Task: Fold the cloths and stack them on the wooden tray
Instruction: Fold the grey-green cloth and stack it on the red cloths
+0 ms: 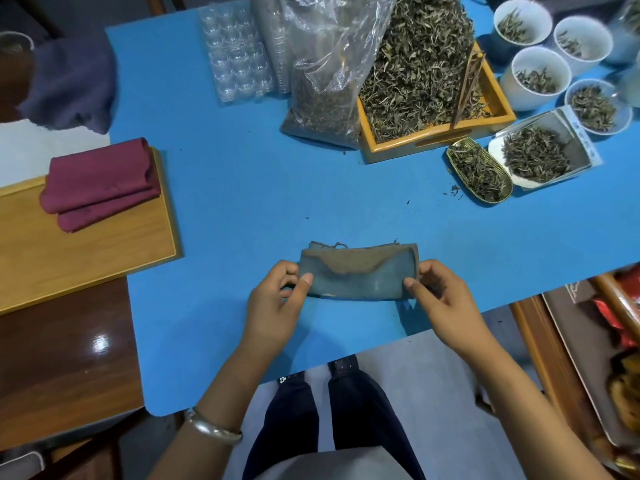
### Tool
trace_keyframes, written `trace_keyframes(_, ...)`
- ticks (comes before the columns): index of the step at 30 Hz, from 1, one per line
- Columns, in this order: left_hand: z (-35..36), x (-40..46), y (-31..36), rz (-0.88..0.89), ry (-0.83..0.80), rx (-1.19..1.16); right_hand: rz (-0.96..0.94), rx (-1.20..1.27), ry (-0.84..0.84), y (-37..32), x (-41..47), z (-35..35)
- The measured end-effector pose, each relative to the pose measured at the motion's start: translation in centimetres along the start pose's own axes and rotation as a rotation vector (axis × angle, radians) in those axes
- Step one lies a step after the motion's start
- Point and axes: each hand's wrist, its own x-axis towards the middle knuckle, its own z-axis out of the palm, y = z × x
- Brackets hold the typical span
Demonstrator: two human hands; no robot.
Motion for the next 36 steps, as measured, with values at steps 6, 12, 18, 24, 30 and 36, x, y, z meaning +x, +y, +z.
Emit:
trace_keyframes(6,1.7,1.1,0.5,0.018,0.190,0.301,0.134,-0.267,0.176,-0.3,2.0,1.5)
trace_keyframes(12,2.2,0.7,0.7,-0.013,0.227,0.440,0.172,-0.523,0.329,-0.7,1.3,3.2)
trace_keyframes(18,2.7,1.4,1.9,-0.125,0.222,0.419,0.197,-0.594,0.430,-1.6,1.0,4.4)
trace_keyframes(24,3.1,1.1,3.6,-0.080,0.047,0.014,0.168,-0.543,0.388,-1.2,1.2,4.0)
trace_keyframes(30,1.2,0.3,7.8,-0.193,-0.049,-0.366,0.358,0.014,0.186,-2.8,0.5,3.0)
trace_keyframes(36,-4.6,0.4,11.5,-0.193,0.021,-0.584,0.593,0.769,-0.270,-8.0,1.3,3.4)
